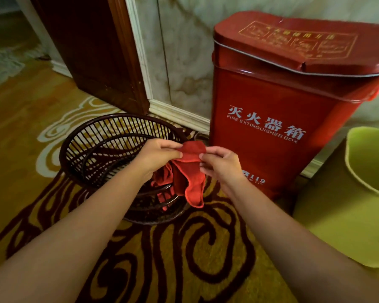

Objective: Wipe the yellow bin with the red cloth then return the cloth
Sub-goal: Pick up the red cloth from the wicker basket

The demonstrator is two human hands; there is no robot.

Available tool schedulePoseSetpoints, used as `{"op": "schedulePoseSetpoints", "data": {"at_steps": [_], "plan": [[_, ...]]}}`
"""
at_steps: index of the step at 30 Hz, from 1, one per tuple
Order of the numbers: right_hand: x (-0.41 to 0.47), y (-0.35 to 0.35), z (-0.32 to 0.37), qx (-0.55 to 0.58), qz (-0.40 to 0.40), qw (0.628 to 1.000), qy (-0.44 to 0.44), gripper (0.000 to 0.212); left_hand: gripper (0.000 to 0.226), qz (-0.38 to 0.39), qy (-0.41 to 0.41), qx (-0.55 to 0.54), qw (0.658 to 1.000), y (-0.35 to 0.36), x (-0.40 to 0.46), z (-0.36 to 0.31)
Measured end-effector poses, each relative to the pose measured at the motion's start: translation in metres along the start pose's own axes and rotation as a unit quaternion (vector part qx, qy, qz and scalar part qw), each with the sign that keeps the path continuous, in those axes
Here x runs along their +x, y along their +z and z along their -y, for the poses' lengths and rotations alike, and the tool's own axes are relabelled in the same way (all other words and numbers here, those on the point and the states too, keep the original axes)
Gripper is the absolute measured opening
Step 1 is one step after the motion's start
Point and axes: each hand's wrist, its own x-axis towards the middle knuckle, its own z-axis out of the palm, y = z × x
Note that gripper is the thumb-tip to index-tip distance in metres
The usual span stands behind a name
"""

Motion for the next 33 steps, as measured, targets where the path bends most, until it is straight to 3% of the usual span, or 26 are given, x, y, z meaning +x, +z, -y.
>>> {"op": "schedulePoseSetpoints", "data": {"at_steps": [5,8,10,12,14,16,19,21,22,24,28,31,33], "plan": [[-0.042,-0.063,0.045,-0.029,0.066,0.994,-0.086,0.019,0.028,0.140,0.031,-0.176,0.974,0.029,-0.025,-0.046],[-0.069,-0.112,0.065,-0.105,-0.011,0.980,-0.169,0.019,0.038,0.239,0.049,-0.219,0.945,0.055,-0.039,-0.071],[-0.087,-0.143,0.074,-0.097,-0.043,0.977,-0.187,0.048,0.038,0.303,0.049,-0.214,0.927,0.079,-0.048,-0.083],[-0.105,-0.170,0.078,-0.047,-0.005,0.986,-0.162,0.083,0.034,0.355,0.037,-0.209,0.911,0.106,-0.057,-0.092],[-0.124,-0.191,0.076,0.010,0.034,0.991,-0.130,0.097,0.033,0.393,0.021,-0.198,0.898,0.134,-0.066,-0.097],[-0.140,-0.211,0.070,0.024,0.032,0.992,-0.121,0.070,0.034,0.426,0.012,-0.177,0.887,0.162,-0.078,-0.099],[-0.158,-0.240,0.060,-0.030,-0.038,0.991,-0.121,0.024,0.037,0.421,-0.001,-0.146,0.895,0.195,-0.095,-0.098],[-0.165,-0.257,0.055,-0.058,-0.069,0.988,-0.122,0.015,0.023,0.412,-0.006,-0.123,0.903,0.206,-0.105,-0.093],[-0.167,-0.262,0.054,-0.071,-0.071,0.987,-0.126,0.017,0.019,0.412,0.001,-0.102,0.906,0.210,-0.109,-0.089],[-0.170,-0.268,0.052,-0.115,-0.074,0.979,-0.148,0.021,0.031,0.398,0.024,-0.035,0.916,0.215,-0.116,-0.080],[-0.175,-0.276,0.050,-0.139,-0.061,0.969,-0.193,0.045,0.018,0.351,0.074,0.056,0.932,0.226,-0.131,-0.069],[-0.180,-0.293,0.047,-0.121,-0.061,0.971,-0.199,0.054,0.022,0.314,0.116,0.063,0.940,0.234,-0.134,-0.068],[-0.183,-0.307,0.046,-0.132,-0.090,0.964,-0.212,0.051,0.024,0.311,0.101,0.037,0.944,0.242,-0.133,-0.070]]}}
